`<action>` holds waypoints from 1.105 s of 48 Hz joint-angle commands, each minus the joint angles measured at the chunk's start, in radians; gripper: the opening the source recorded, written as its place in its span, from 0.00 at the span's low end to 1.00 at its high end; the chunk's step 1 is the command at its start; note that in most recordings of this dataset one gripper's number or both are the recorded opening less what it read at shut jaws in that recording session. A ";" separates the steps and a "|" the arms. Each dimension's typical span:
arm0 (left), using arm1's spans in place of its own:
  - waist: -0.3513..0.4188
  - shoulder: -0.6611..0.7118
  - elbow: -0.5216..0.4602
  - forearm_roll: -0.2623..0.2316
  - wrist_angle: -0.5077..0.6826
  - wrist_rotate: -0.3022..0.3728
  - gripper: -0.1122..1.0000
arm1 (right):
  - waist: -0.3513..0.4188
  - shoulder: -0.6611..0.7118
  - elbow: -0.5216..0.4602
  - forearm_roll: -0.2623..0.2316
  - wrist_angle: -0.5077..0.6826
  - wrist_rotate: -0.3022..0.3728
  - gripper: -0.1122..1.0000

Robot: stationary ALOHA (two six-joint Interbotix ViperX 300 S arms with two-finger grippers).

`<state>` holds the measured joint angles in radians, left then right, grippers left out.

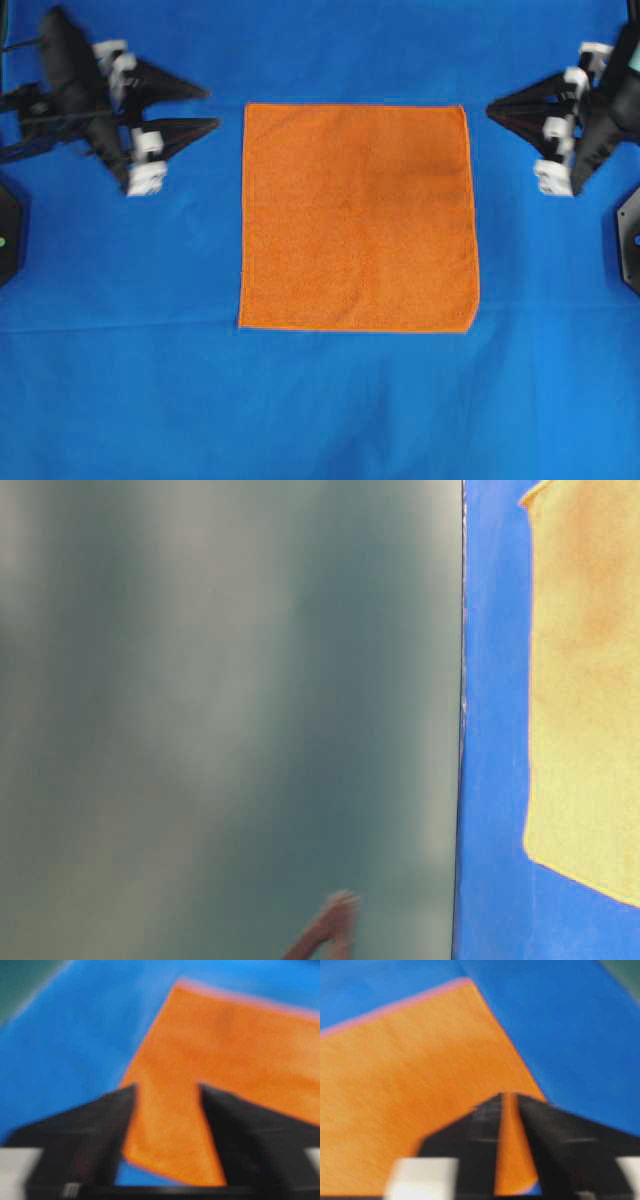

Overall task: Fold the orange towel.
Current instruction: 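Move both grippers to the towel's top corners and pinch them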

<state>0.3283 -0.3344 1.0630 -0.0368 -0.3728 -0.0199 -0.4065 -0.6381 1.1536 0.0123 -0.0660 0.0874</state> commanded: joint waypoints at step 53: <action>0.137 0.598 -0.202 0.006 -0.051 0.025 0.27 | -0.175 0.598 -0.084 -0.040 -0.186 -0.017 0.12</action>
<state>0.4602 0.2577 0.8560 -0.0307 -0.4541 0.0031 -0.5798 -0.0291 1.0661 -0.0245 -0.2408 0.0721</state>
